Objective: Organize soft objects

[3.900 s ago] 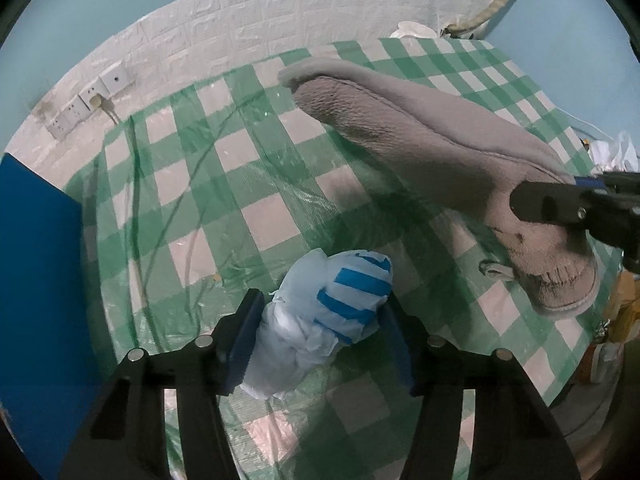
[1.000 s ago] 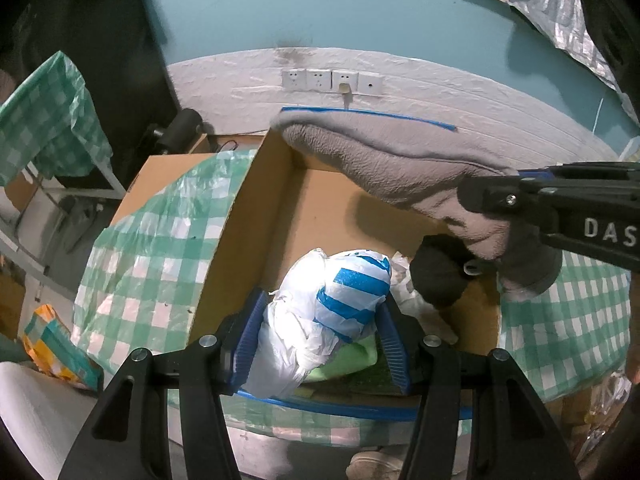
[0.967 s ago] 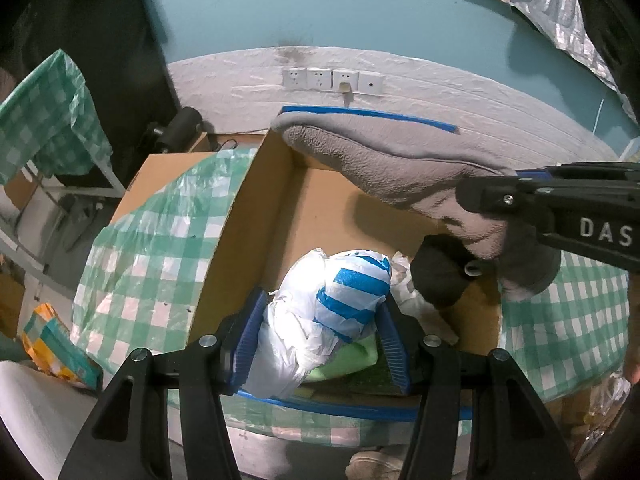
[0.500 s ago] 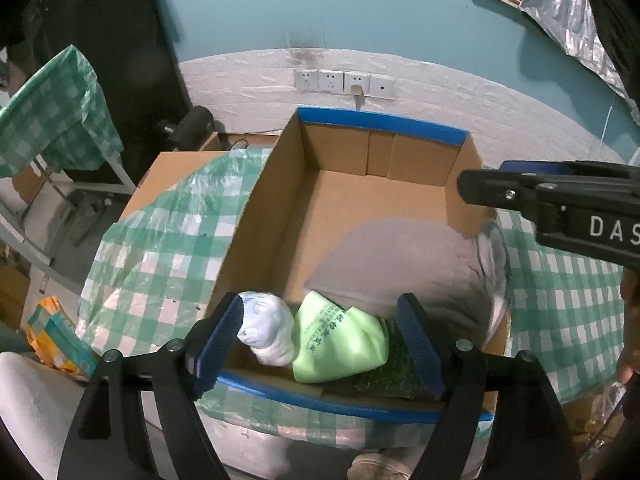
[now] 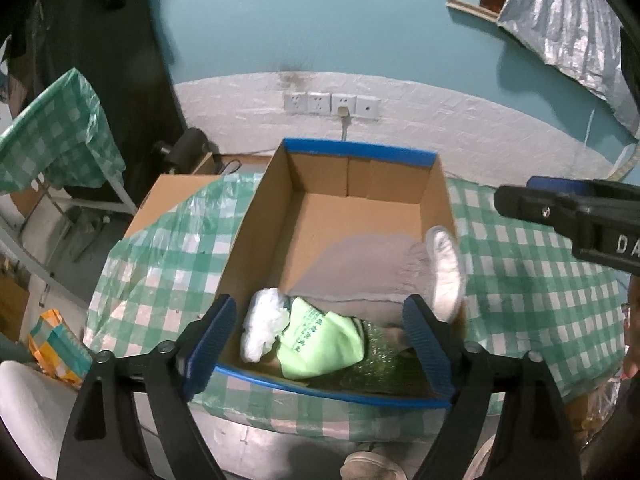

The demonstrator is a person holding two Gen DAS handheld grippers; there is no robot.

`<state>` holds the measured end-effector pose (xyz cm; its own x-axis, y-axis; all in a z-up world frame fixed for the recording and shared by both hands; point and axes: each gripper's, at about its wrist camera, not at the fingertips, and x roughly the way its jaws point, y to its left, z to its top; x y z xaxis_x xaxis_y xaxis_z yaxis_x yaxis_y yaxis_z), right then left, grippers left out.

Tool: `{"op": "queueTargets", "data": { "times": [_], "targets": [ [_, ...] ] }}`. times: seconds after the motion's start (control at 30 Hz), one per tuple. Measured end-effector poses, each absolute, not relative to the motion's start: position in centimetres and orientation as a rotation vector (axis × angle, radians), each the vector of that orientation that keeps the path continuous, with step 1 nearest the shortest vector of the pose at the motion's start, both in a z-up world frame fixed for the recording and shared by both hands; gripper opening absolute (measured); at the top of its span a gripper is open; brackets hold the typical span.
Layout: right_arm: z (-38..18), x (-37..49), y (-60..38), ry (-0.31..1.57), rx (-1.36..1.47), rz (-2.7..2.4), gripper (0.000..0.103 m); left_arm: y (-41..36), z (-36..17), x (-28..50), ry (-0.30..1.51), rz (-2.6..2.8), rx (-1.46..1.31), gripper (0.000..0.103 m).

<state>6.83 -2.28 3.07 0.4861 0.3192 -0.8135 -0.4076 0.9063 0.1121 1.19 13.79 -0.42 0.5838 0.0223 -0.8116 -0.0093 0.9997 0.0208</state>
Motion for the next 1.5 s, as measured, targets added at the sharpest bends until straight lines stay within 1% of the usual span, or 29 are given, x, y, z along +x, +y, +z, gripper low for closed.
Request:
{"op": "queueTargets", "data": {
  "times": [0.07,0.13,0.2,0.4,0.9,1.13,1.5],
  "targets": [
    [3.4,6.2,-2.9,0.958,-0.111,0.418,0.06,13.5,0.2,0.7,0.926,0.005,0.018,0.087],
    [3.8,5.6,-3.4,0.954,-0.118,0.401,0.061,13.1,0.8,0.3,0.908,-0.009,0.029,0.087],
    [4.2,5.0,-4.0,0.945,-0.12,0.386,0.061,12.7,1.3,0.1,0.899,-0.017,0.042,0.092],
    [5.2,3.4,-5.8,0.904,-0.14,0.349,0.061,11.3,2.3,-0.8,0.857,-0.033,0.073,0.102],
    [5.6,0.2,-9.7,0.83,-0.154,0.291,0.062,9.8,3.2,-1.2,0.873,-0.062,0.023,0.102],
    [4.0,0.8,-10.8,0.865,-0.149,0.274,0.062,8.4,3.0,-1.2,0.858,-0.039,0.078,0.102],
    [3.9,1.0,-11.4,0.87,-0.14,0.27,0.062,7.1,2.3,-1.0,0.886,-0.06,0.103,0.102]
  ]
}}
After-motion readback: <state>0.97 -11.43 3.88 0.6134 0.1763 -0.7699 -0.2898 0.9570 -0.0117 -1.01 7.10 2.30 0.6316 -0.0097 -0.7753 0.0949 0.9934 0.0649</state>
